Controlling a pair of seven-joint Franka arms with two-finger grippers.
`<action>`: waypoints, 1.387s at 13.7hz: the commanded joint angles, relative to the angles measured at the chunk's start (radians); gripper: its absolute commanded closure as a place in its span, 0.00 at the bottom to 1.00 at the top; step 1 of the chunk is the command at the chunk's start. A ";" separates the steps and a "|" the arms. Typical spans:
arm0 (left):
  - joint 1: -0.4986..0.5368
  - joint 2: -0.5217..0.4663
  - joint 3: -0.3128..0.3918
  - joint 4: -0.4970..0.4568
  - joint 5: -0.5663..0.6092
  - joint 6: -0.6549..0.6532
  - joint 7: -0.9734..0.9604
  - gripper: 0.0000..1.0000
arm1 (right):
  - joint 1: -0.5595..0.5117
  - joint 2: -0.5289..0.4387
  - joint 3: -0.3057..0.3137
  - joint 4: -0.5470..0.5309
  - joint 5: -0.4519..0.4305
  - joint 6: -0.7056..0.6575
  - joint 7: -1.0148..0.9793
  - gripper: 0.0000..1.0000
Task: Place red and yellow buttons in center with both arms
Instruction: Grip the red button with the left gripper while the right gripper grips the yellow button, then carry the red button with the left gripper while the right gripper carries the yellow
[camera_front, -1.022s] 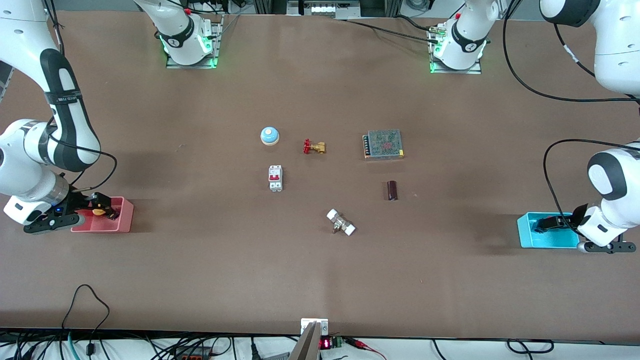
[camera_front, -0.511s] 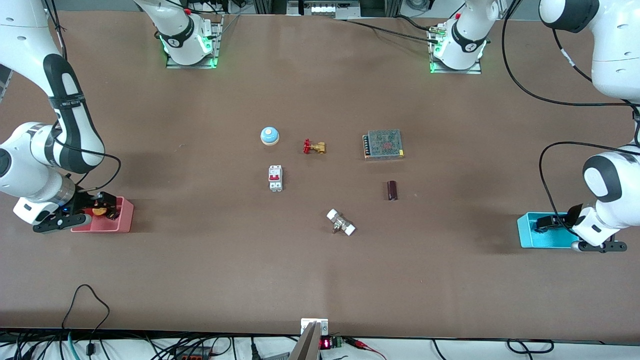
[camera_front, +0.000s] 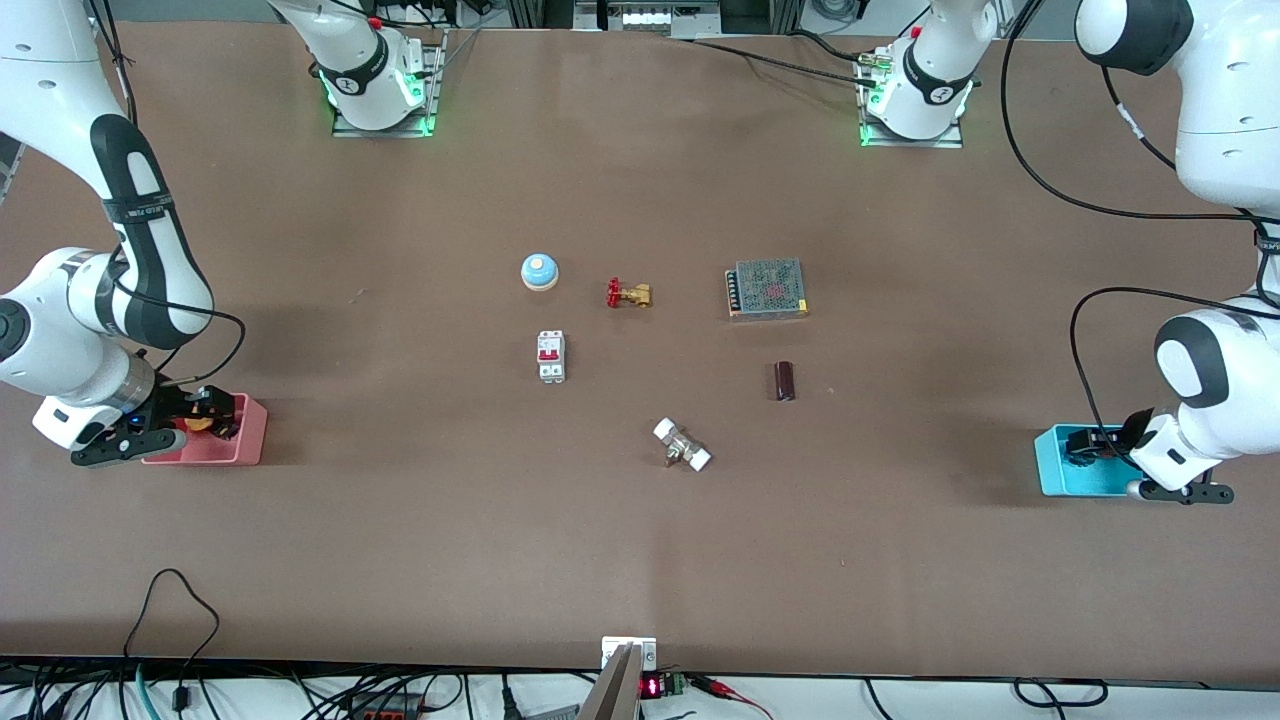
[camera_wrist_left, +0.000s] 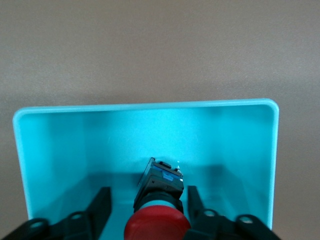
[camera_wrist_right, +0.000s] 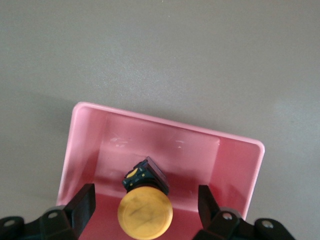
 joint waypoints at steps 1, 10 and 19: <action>-0.003 0.007 0.003 0.025 -0.006 -0.011 0.028 0.61 | -0.020 0.002 0.018 -0.010 -0.002 0.017 -0.014 0.18; -0.002 -0.190 0.003 -0.013 -0.004 -0.140 0.099 0.72 | -0.023 0.002 0.019 -0.009 -0.002 0.017 -0.038 0.53; -0.143 -0.447 -0.008 -0.363 -0.023 -0.257 -0.015 0.74 | -0.017 -0.093 0.019 0.005 -0.003 -0.087 -0.040 0.66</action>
